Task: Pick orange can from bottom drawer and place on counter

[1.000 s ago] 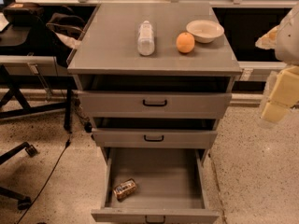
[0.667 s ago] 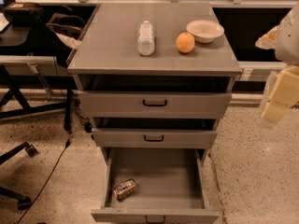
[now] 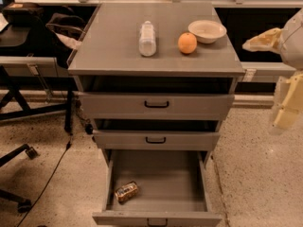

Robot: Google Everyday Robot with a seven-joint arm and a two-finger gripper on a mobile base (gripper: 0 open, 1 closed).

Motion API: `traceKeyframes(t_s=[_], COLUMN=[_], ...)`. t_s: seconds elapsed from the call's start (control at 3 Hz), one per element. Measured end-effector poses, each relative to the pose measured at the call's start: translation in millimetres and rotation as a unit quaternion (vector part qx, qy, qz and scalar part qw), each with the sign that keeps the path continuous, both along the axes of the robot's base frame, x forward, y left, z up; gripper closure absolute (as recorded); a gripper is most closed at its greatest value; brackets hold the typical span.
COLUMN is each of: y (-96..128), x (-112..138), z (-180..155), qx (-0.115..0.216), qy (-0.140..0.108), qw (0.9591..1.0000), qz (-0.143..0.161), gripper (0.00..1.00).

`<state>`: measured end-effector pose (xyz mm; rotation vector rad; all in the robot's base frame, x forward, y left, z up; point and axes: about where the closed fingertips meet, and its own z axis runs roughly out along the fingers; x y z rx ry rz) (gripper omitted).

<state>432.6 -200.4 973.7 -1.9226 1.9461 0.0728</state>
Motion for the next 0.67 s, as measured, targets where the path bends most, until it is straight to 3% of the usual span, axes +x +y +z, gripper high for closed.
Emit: traceKeyframes(t_s=[0.33, 0.67], y=[23, 37], x=[-11, -15], z=[-6, -14], qx=[0.048, 0.055], qy=[0.029, 0.021], qw=[0.9903, 0.9692], qz=[0.127, 0.239], gripper=[0.00, 0.00])
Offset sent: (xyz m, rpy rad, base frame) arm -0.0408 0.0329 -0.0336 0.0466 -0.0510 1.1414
